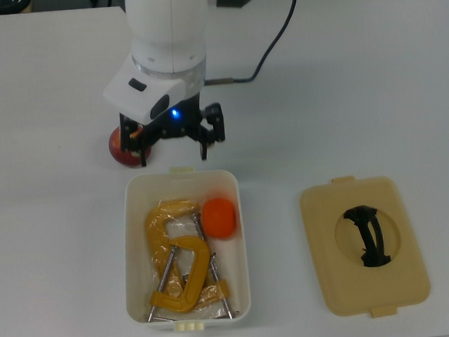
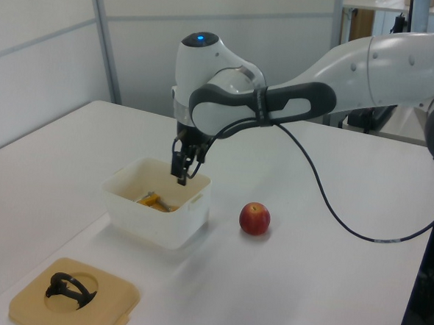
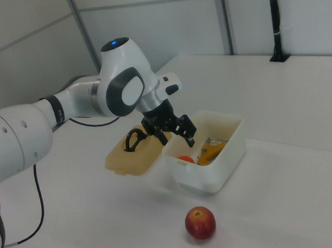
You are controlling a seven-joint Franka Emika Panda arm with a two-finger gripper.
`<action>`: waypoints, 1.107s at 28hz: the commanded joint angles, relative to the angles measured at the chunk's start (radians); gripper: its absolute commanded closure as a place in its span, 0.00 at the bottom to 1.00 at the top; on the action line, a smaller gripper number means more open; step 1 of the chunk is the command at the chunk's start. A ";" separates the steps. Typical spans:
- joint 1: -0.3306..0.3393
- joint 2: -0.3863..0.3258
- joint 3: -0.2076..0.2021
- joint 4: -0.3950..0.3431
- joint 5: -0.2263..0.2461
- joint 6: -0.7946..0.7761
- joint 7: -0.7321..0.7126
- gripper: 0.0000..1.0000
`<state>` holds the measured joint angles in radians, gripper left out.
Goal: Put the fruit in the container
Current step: 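Move the gripper to the red apple and grasp it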
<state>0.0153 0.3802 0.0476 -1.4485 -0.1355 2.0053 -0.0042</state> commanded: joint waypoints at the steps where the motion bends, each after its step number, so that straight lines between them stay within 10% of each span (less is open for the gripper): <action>1: 0.005 -0.027 -0.008 -0.024 -0.001 -0.160 -0.080 0.00; 31: -0.078 0.028 -0.005 -0.199 -0.141 -0.241 -0.203 0.00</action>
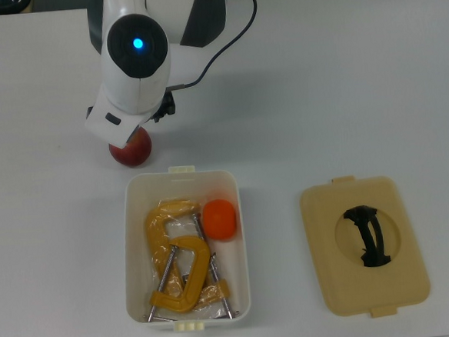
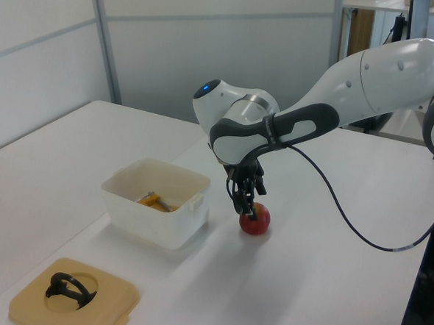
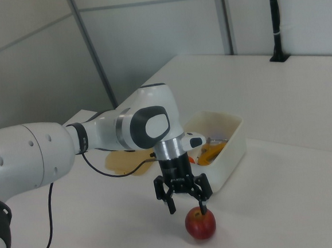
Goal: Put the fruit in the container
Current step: 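Move the gripper to the red apple and grasp it, then lift the apple, carry it over the container and release it inside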
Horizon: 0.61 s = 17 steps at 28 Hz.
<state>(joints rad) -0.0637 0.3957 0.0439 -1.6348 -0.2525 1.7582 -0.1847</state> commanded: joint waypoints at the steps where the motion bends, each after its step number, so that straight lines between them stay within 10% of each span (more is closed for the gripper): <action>1: 0.001 0.020 -0.001 -0.013 -0.025 0.006 -0.022 0.00; 17: -0.002 0.077 -0.001 -0.007 -0.067 0.080 -0.013 0.00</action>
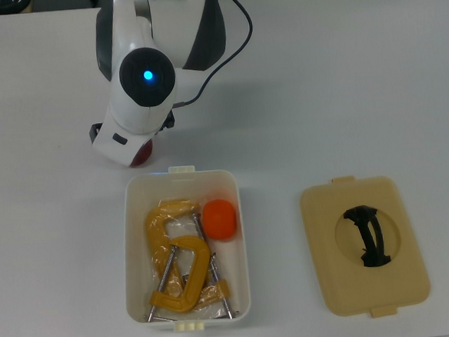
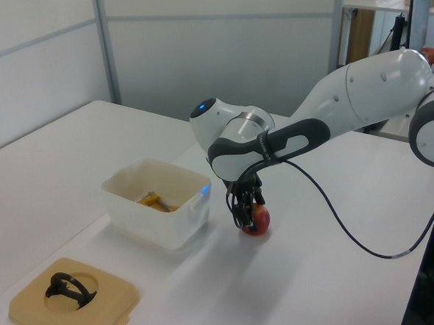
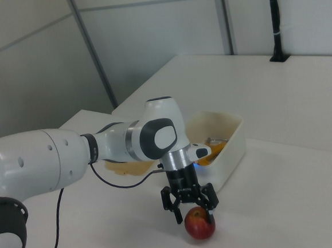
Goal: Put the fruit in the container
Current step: 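Lift the apple, carry it over the container and release it inside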
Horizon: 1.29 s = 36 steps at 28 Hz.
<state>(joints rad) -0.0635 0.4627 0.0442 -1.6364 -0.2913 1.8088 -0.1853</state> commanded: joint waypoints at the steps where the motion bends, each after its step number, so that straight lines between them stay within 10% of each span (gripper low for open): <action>1: -0.002 0.011 -0.001 -0.005 -0.031 0.030 -0.013 0.00; 4: -0.002 0.019 -0.001 -0.005 -0.040 0.030 -0.013 0.06; 13: -0.002 0.019 -0.001 -0.007 -0.052 0.027 -0.013 0.97; 36: 0.007 -0.091 0.014 0.188 0.181 0.092 0.107 0.97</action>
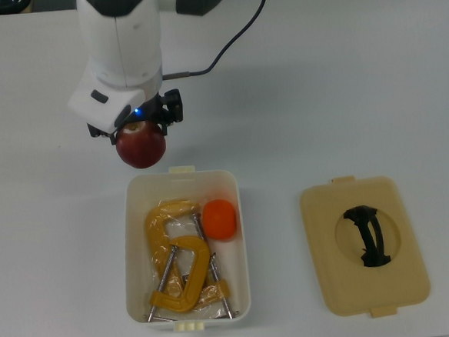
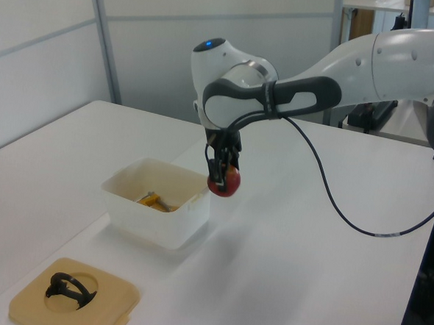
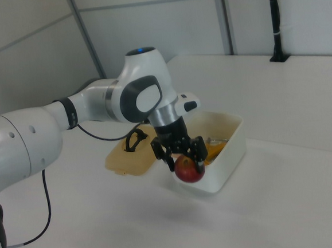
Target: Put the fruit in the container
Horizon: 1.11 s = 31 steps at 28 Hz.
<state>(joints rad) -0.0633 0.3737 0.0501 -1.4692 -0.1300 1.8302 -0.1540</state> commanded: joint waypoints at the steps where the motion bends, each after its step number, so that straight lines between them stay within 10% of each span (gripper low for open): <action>1: 0.007 -0.002 0.011 0.021 0.020 0.093 0.089 0.97; 10: 0.029 0.030 0.031 0.018 0.007 0.314 0.209 0.84; 14: 0.037 0.031 0.030 0.018 0.004 0.311 0.208 0.00; 31: 0.022 -0.082 0.017 0.018 0.018 -0.035 0.107 0.00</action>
<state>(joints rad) -0.0368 0.3440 0.0789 -1.4399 -0.1257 1.9157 0.0284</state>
